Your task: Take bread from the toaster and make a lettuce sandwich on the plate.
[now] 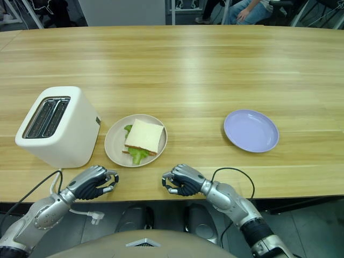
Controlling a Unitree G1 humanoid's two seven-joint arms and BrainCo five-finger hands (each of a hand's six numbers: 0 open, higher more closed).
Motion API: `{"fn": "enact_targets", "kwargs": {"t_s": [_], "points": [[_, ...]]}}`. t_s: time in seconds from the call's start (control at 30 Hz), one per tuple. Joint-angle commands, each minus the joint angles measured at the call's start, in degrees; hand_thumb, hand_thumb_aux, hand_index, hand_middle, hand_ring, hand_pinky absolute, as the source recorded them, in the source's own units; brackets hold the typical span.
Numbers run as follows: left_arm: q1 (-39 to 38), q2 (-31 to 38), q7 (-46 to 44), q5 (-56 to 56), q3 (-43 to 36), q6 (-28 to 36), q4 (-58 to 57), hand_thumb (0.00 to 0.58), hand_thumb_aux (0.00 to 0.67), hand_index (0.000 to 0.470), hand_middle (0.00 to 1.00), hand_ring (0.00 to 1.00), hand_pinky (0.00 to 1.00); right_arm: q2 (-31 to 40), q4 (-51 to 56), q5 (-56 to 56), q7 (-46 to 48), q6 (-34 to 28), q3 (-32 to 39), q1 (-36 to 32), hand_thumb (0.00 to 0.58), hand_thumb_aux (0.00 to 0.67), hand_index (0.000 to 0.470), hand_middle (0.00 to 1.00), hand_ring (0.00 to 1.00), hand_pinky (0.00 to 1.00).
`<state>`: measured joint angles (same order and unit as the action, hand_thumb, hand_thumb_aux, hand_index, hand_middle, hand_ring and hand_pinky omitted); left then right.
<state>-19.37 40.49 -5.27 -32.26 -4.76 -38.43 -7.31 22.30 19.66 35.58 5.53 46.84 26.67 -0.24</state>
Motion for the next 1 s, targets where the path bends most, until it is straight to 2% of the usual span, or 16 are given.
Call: {"fn": "enact_targets", "kwargs": {"t_s": [0.03, 0.23, 0.47, 0.57, 0.77, 1.0], "points": [[4.66, -0.51, 2.83, -6.77, -2.63, 3.32, -6.1, 0.58, 0.67, 0.46, 1.0, 1.0, 1.0, -1.71, 5.58, 4.7, -2.99, -1.37, 2.22, -3.46, 0.58, 0.67, 0.46, 1.0, 1.0, 1.0], [13.78, -1.66, 7.33, -13.41, -7.88, 6.78, -14.81, 0.58, 0.67, 0.46, 1.0, 1.0, 1.0, -4.36, 11.3, 9.26, -7.59, -3.44, 5.04, -8.43, 0.58, 0.67, 0.46, 1.0, 1.0, 1.0], [22.42, -5.09, 11.3, -15.12, -11.9, 8.49, -20.4, 0.58, 0.67, 0.46, 1.0, 1.0, 1.0, -5.2, 16.64, 14.38, -12.69, -6.92, 8.21, -13.07, 0.58, 0.67, 0.46, 1.0, 1.0, 1.0], [28.26, -8.47, 12.95, -15.58, -14.16, 9.38, -25.12, 0.58, 0.67, 0.46, 1.0, 1.0, 1.0, -6.93, 22.99, 17.73, -17.14, -10.66, 9.98, -18.01, 0.58, 0.67, 0.46, 1.0, 1.0, 1.0], [38.96, -14.36, 16.72, -16.86, -18.9, 11.29, -37.78, 0.58, 0.67, 0.46, 1.0, 1.0, 1.0, -11.72, 42.73, 21.89, -27.08, -19.83, 13.97, -31.16, 0.58, 0.67, 0.46, 1.0, 1.0, 1.0], [48.35, -19.02, 21.71, -17.05, -22.42, 12.53, -49.86, 0.58, 0.67, 0.46, 1.0, 1.0, 1.0, -14.92, 53.08, 23.22, -31.85, -27.64, 17.69, -39.73, 0.58, 0.67, 0.46, 1.0, 1.0, 1.0]]}}
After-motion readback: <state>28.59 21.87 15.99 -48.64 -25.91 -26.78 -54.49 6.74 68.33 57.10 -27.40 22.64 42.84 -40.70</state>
